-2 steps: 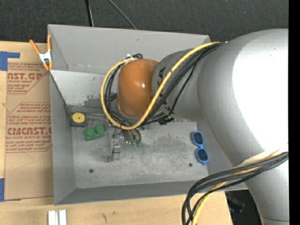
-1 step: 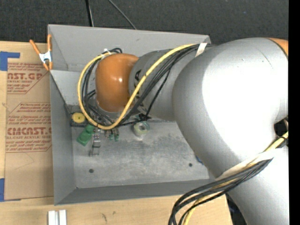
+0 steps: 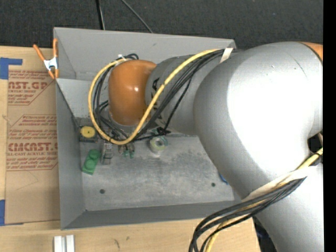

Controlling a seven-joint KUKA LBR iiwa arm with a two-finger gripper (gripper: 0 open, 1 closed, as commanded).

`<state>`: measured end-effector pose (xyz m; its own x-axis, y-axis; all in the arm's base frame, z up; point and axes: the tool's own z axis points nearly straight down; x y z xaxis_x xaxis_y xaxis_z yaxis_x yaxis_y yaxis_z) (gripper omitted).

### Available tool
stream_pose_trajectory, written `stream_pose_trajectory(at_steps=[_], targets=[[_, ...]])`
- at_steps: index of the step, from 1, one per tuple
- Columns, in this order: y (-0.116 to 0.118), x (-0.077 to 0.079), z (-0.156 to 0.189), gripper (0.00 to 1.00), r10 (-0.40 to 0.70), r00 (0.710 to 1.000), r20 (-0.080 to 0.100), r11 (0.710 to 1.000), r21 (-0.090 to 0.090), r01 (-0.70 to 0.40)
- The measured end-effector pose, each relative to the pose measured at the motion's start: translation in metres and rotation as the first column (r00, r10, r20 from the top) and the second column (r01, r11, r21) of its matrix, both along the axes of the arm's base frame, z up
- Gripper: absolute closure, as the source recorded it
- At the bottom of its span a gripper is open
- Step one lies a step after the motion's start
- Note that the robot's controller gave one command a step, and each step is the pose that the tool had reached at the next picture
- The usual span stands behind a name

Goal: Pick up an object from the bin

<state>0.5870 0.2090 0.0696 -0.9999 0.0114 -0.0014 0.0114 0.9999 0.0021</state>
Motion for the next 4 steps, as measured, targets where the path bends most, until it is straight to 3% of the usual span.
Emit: stream_pose_trajectory(at_steps=[1, 2, 3, 4], targets=[[0.000, 0.000, 0.000, 0.00, 0.000, 1.000, 0.000, 1.000, 0.000, 0.000], [0.037, -0.023, 0.001, 0.00, 0.402, 0.916, 0.001, 0.916, -0.002, -0.402], [0.037, -0.023, 0.001, 1.00, 0.401, 0.916, 0.000, 0.916, -0.001, -0.401], [-0.001, -0.027, 0.150, 1.00, 0.514, 0.857, 0.009, 0.858, -0.005, -0.514]])
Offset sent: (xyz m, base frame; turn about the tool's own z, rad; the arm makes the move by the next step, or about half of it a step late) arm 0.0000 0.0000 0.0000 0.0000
